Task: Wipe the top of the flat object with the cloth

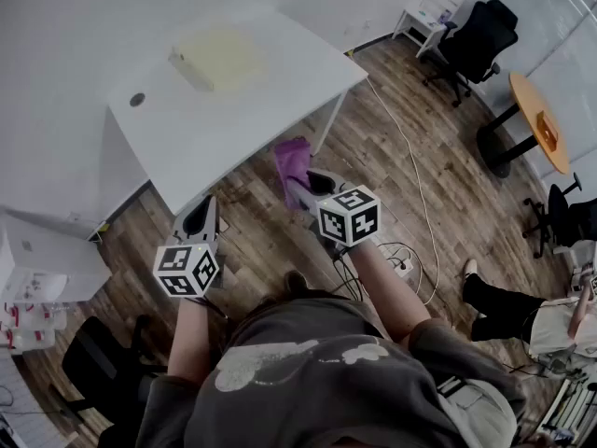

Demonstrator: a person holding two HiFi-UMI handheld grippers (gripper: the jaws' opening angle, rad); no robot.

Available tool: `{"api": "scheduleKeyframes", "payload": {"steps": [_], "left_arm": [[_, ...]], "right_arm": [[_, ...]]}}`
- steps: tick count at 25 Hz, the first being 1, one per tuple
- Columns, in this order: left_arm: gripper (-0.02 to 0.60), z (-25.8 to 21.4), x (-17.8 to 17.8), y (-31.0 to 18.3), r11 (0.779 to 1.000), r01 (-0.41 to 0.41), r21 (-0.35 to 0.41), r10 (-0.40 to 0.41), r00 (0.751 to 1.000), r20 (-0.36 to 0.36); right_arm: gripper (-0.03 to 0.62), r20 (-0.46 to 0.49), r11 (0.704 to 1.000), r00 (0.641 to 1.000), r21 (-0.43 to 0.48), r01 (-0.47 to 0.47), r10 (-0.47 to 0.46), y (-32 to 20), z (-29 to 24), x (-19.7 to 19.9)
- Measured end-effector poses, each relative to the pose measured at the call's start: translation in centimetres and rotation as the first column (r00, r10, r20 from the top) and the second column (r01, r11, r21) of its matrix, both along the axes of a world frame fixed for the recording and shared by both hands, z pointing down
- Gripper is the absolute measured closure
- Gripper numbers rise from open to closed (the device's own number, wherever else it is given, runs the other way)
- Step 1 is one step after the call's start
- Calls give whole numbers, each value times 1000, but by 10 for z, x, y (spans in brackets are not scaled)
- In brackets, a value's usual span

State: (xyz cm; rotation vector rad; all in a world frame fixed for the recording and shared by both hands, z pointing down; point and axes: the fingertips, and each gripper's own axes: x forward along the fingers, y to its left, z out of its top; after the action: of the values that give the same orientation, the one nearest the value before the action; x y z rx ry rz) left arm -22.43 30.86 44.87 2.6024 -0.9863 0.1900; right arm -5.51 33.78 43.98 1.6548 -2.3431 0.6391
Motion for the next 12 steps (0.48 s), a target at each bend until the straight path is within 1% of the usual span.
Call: {"api": "scheduleKeyframes", "payload": {"steps": [8, 12], "left_arm": [[586, -3, -9, 8, 1000, -5, 5, 5, 1000, -2], [586, -1, -16, 12, 1000, 4, -5, -4, 1000, -9]], "right_arm": [[484, 9, 1000, 1000, -2, -1, 2, 7, -2, -12], [484, 2, 1000, 1000, -11, -2, 2, 13, 1, -17]]}}
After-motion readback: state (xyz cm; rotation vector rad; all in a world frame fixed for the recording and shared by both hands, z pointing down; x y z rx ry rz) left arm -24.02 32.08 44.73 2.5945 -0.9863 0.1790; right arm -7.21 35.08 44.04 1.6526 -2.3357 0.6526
